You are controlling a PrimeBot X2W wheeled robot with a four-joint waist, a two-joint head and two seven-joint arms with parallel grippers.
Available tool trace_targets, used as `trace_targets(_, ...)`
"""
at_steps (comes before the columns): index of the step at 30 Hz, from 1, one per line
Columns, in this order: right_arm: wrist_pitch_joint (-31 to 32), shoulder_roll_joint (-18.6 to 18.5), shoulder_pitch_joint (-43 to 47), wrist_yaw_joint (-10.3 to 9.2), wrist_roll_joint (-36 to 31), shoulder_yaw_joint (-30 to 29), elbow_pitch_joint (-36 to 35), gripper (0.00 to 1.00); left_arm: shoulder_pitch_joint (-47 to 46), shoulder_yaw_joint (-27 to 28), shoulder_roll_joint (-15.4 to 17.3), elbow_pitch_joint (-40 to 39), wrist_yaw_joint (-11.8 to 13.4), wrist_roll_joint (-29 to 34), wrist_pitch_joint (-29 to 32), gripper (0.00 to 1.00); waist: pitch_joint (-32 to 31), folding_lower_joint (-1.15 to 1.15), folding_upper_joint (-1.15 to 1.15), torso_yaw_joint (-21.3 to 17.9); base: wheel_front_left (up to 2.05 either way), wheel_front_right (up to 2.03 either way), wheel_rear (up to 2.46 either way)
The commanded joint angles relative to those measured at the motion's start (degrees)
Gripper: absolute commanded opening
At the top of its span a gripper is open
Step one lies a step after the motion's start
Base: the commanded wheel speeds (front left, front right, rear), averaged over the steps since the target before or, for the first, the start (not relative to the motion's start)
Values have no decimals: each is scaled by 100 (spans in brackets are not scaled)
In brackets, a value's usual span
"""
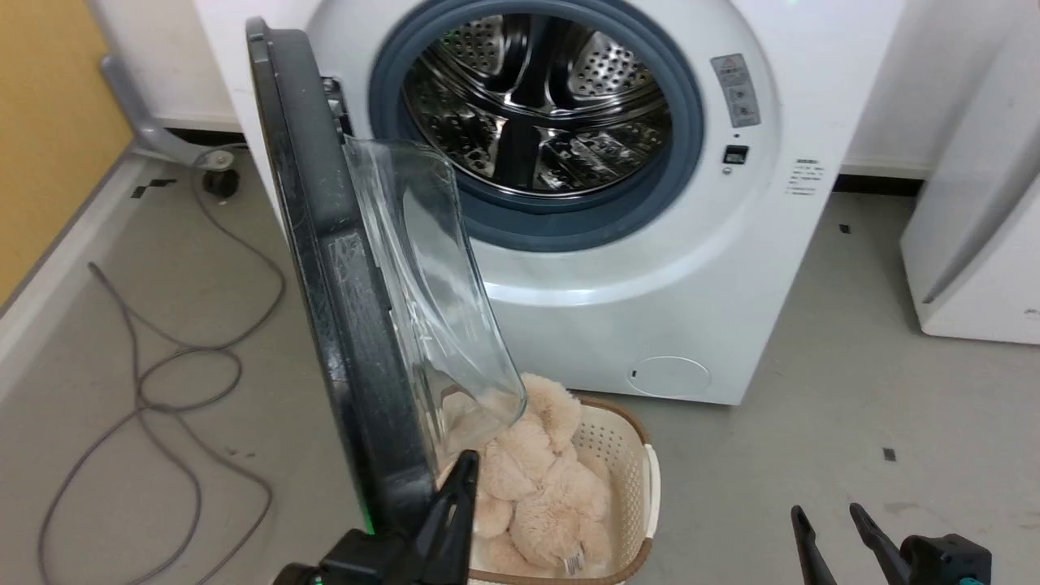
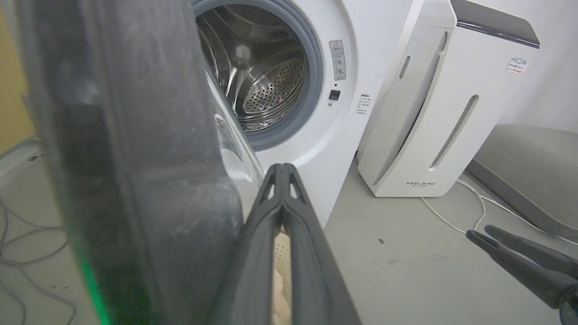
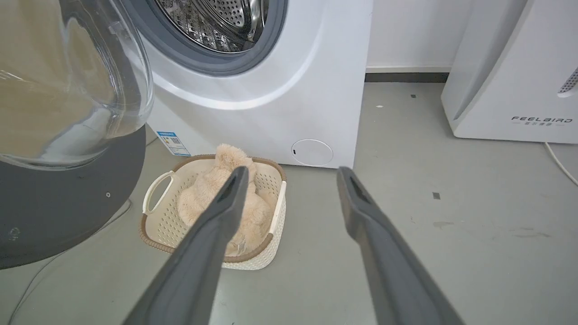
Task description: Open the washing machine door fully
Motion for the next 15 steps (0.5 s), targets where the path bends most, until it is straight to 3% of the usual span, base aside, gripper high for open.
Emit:
trace_targets(1,5,23,42,3,20,0,-27,100,113,112,95,-211,126,80,72,0,-11,0,0,131,0,0,0)
trace_targets(15,21,23,52,3,39,-51,-64,100,373,673,390,-666,565,141,140,0,2,0,0,698,0,0,0)
